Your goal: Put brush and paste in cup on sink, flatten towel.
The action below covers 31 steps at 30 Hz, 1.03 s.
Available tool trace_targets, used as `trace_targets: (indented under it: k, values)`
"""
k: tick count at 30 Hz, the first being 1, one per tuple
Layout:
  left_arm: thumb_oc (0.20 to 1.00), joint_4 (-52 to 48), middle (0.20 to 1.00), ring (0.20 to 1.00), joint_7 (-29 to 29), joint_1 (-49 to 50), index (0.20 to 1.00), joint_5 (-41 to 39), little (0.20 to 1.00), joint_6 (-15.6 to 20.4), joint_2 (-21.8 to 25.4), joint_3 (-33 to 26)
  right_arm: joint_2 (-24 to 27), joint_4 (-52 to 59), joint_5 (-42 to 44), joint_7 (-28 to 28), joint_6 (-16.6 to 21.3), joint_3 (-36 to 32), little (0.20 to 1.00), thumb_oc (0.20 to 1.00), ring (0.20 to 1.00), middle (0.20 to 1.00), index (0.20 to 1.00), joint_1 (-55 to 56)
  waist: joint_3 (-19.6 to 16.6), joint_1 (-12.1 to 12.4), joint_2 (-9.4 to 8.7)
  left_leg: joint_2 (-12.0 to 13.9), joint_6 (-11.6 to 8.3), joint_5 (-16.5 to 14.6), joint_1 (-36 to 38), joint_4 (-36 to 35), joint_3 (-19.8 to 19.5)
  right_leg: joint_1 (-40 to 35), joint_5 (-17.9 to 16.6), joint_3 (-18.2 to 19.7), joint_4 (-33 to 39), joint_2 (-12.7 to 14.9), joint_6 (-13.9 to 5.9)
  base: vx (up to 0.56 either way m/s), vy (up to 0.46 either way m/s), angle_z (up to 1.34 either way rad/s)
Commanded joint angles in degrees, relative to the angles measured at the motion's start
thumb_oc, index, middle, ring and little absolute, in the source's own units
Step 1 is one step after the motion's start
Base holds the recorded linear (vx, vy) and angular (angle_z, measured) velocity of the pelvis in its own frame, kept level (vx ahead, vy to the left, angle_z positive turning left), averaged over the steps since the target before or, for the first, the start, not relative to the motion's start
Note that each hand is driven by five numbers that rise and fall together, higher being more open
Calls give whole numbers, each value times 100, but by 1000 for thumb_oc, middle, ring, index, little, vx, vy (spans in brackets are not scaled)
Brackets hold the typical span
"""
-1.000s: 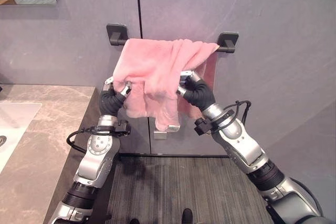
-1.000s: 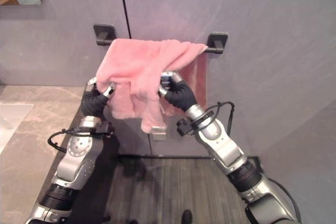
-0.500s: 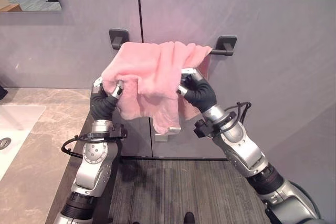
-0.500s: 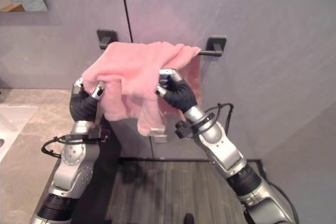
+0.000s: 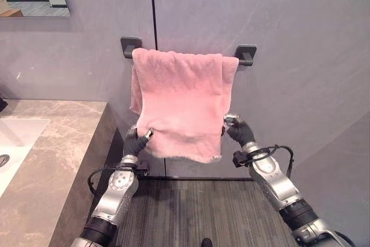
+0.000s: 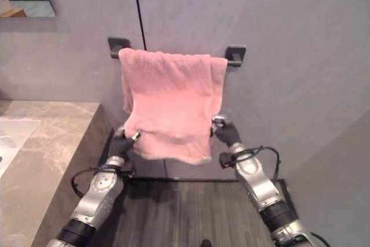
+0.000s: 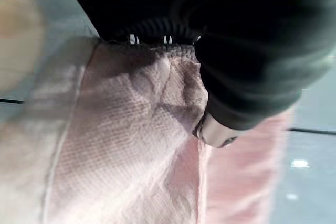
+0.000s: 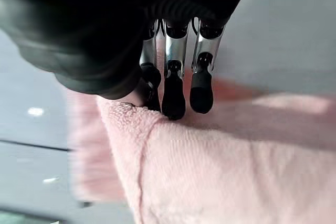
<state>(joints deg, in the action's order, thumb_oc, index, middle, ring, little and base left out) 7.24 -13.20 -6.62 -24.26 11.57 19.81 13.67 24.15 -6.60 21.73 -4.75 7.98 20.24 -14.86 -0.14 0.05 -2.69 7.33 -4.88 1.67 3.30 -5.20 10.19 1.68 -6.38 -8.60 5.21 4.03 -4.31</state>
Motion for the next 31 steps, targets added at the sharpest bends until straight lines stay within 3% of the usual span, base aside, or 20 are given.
trace_targets:
  k: [1,7,8,9,10,11,12,19,24,31]
  values:
    - [200,6,200,200,-33,-362,200,46,200,382,172,-99,-185,7,34,-38,344,-256,200,200,200,200,200,-182,-52,57,-152,-68,115,-114,236,20,-175,-522,165,132,-95,492,-491,0,0,0]
    - [200,74,200,200,-96,-363,200,98,200,409,112,-153,-242,-64,-60,-30,343,-157,200,200,200,200,200,-234,-71,70,-110,-80,118,-121,282,20,-183,-576,200,114,-83,493,-478,0,0,0]
    - [200,95,200,200,-102,-357,200,109,200,419,108,-152,-260,-79,-45,-20,348,-146,401,401,401,401,401,-239,-73,72,-105,-86,118,-122,288,20,-184,-588,204,112,-78,495,-478,0,0,0]
    - [432,246,432,432,-156,-305,432,208,432,368,84,-148,-317,-221,-64,-34,329,-94,1000,1000,1000,1000,1000,-199,-91,81,-90,-96,119,-125,288,20,-179,-595,198,100,-55,497,-484,0,0,0]
    - [533,247,533,533,-158,-305,533,210,533,369,83,-148,-319,-224,-65,-34,331,-92,1000,1000,1000,1000,1000,-200,-92,81,-91,-96,119,-125,288,20,-178,-594,198,101,-54,497,-484,0,0,0]
    - [802,297,802,802,-187,-298,802,273,802,352,95,-153,-324,-278,-65,-17,326,-73,1000,1000,1000,1000,1000,-188,-95,84,-87,-96,115,-122,283,20,-175,-594,196,99,-48,498,-486,0,0,0]
    - [1000,385,1000,1000,-209,-292,1000,432,1000,315,111,-151,-327,-328,-106,-1,313,-43,1000,1000,1000,1000,1000,-159,-101,85,-79,-95,112,-117,274,20,-175,-593,193,100,-40,498,-488,0,0,0]
    - [1000,1063,1000,1000,-197,-185,1000,972,1000,115,170,-117,-274,-695,-104,15,297,-211,1000,1000,1000,1000,1000,144,-136,65,-27,-116,101,-98,240,20,-178,-558,149,94,-26,517,-503,-10,0,0]
    - [1000,1921,1000,1000,-35,26,1000,1520,1000,-76,257,-127,-88,-1326,-602,-138,296,-565,1000,1000,1000,1000,1000,460,-143,13,59,-114,70,-28,183,20,-173,-484,72,123,-24,540,-526,-65,-1,0]
    - [1000,3001,1000,1000,201,347,1000,1415,1000,-71,15,-172,-177,-2204,-703,-45,285,-751,1000,1000,1000,1000,1000,1064,-96,-65,95,-65,-24,123,-77,20,-299,-345,-18,29,-42,555,-526,-92,-12,1]
